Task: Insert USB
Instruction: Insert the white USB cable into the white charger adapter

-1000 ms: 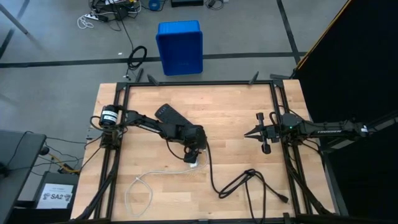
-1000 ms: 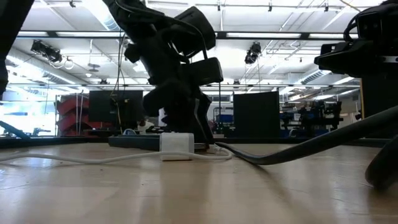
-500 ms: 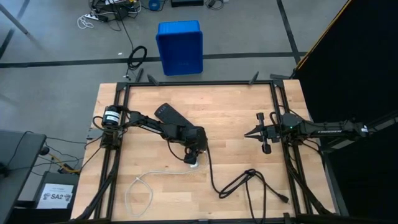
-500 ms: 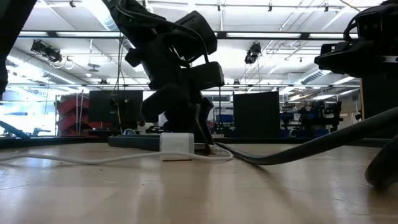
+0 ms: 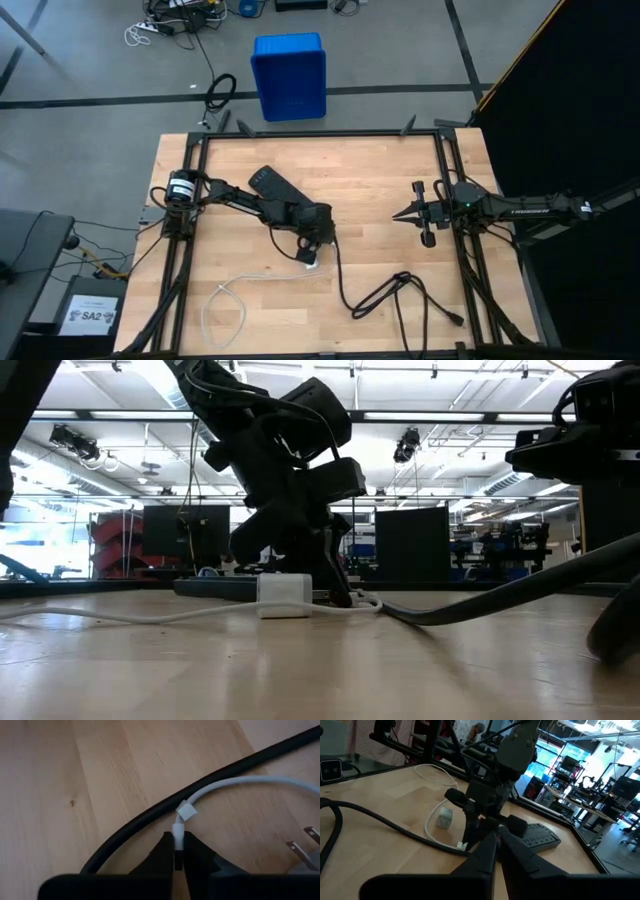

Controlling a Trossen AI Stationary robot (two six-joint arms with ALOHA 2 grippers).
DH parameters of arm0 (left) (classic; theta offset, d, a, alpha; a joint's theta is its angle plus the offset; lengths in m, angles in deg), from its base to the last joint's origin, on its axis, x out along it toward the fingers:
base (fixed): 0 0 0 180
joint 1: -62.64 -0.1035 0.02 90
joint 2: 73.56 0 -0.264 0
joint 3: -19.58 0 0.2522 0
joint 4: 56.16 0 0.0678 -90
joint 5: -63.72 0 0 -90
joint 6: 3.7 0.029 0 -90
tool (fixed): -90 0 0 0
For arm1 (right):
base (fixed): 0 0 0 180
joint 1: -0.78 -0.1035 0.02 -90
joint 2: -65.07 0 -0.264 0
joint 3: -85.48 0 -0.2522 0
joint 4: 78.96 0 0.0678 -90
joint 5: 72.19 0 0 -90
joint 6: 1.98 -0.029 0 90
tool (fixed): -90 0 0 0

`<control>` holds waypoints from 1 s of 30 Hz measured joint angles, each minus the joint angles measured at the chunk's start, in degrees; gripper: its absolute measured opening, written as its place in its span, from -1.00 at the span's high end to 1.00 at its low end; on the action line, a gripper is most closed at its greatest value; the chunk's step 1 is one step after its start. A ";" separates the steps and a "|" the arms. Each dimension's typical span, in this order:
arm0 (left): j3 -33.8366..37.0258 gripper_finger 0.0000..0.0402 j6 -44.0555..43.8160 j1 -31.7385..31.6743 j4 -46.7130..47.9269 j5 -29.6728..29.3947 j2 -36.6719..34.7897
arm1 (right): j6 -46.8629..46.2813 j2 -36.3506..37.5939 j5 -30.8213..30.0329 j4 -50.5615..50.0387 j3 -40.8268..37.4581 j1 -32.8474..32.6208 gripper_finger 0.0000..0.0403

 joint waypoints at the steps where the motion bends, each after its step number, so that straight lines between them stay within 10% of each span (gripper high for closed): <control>1: 0.02 0.98 -0.20 0.11 0.01 -0.25 -0.32 | 0.02 0.00 0.01 -0.02 0.01 -0.01 1.00; 20: 8.27 1.00 -1.05 16.39 -0.07 -5.14 -30.24 | 0.00 0.00 -0.01 -0.02 0.00 -0.02 0.99; 30: 15.60 1.00 -6.35 25.08 7.17 -5.87 -31.21 | 0.01 -0.01 0.01 0.02 0.00 -0.01 0.96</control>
